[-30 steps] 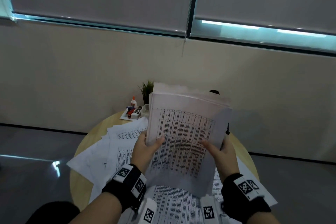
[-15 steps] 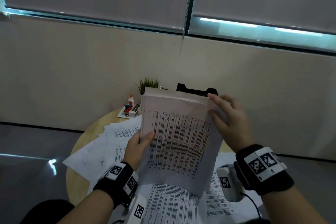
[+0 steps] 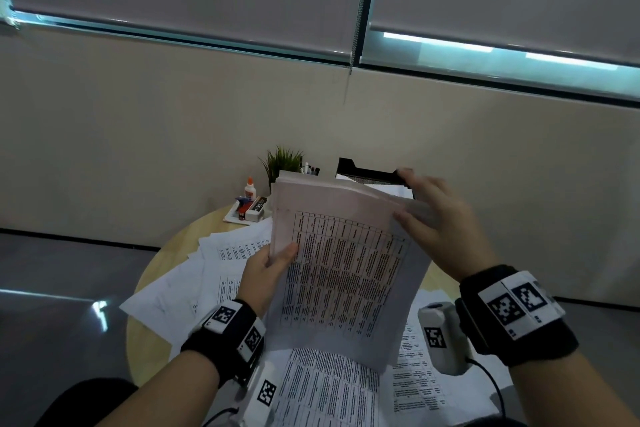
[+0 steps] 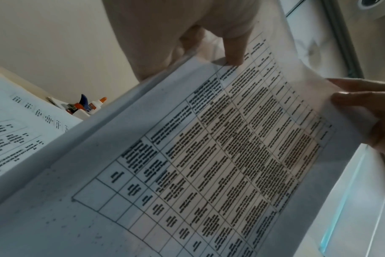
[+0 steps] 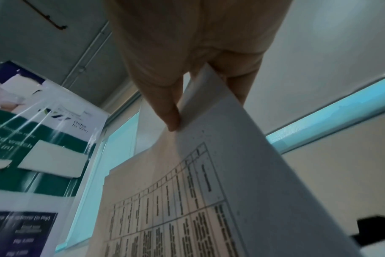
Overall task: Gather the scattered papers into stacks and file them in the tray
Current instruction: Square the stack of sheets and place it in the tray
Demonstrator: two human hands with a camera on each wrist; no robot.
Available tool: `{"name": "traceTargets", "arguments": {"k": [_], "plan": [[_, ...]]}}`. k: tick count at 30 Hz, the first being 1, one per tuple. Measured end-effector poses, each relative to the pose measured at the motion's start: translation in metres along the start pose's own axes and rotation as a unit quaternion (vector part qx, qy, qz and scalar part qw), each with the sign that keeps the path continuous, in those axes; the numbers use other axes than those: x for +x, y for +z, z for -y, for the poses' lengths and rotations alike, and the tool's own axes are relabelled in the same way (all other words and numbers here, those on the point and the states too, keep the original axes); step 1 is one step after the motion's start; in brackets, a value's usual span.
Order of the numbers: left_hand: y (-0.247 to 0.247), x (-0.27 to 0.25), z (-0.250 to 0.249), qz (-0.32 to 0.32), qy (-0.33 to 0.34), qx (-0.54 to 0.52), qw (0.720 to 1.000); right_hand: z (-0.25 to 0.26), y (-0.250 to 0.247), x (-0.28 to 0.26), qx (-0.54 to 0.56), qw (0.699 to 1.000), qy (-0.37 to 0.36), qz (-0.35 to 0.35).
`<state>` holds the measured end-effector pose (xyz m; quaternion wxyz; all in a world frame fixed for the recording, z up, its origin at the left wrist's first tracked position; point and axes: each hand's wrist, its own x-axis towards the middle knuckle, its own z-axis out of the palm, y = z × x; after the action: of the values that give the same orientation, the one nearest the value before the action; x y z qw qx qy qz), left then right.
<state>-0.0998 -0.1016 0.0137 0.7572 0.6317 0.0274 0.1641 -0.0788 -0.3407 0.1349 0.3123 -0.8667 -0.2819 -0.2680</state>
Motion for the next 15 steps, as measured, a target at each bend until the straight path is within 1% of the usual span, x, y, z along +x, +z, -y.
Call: {"name": "traceTargets", "arguments": {"k": [1,2,3,4,5,6,7,9,10,12,14,15], "plan": [[0.0,0.0,0.0,-0.002,-0.002,0.002,1.0,-0.001,0.001,-0.003,0.051,0.998,0.035,-0.018],[0.0,0.0,0.0,-0.002,-0.003,0.003,1.0,-0.005,0.004,-0.007,0.116,0.99,0.078,-0.034],[-0.001,0.0,0.0,-0.002,-0.006,0.004,1.0,-0.007,0.009,-0.012,0.203,0.97,0.126,-0.042],[0.0,-0.001,-0.001,-0.003,-0.01,0.005,1.0,-0.011,0.016,-0.018,0.298,0.938,0.17,-0.043],[0.0,-0.001,-0.001,-0.003,-0.014,0.002,1.0,-0.017,0.024,-0.025,0.367,0.905,0.211,-0.041],[0.0,-0.001,0.0,-0.002,-0.019,0.001,1.0,-0.024,0.034,-0.033,0.403,0.88,0.249,-0.031],[0.002,-0.002,0.001,-0.003,-0.028,0.0,1.0,-0.029,0.044,-0.041,0.415,0.867,0.275,-0.01],[0.004,-0.006,0.004,-0.008,-0.052,0.004,0.999,-0.033,0.067,-0.057,0.415,0.855,0.309,0.033],[0.004,-0.008,0.006,-0.008,-0.059,0.008,0.998,-0.034,0.077,-0.063,0.419,0.848,0.322,0.038],[0.006,-0.01,0.01,-0.026,-0.06,0.001,0.998,-0.032,0.09,-0.067,0.438,0.834,0.337,0.003],[0.007,-0.009,0.01,-0.053,-0.042,-0.009,0.998,-0.027,0.091,-0.061,0.464,0.818,0.338,-0.041],[0.007,-0.009,0.008,-0.064,-0.03,-0.014,0.997,-0.024,0.089,-0.056,0.469,0.815,0.336,-0.056]]}}
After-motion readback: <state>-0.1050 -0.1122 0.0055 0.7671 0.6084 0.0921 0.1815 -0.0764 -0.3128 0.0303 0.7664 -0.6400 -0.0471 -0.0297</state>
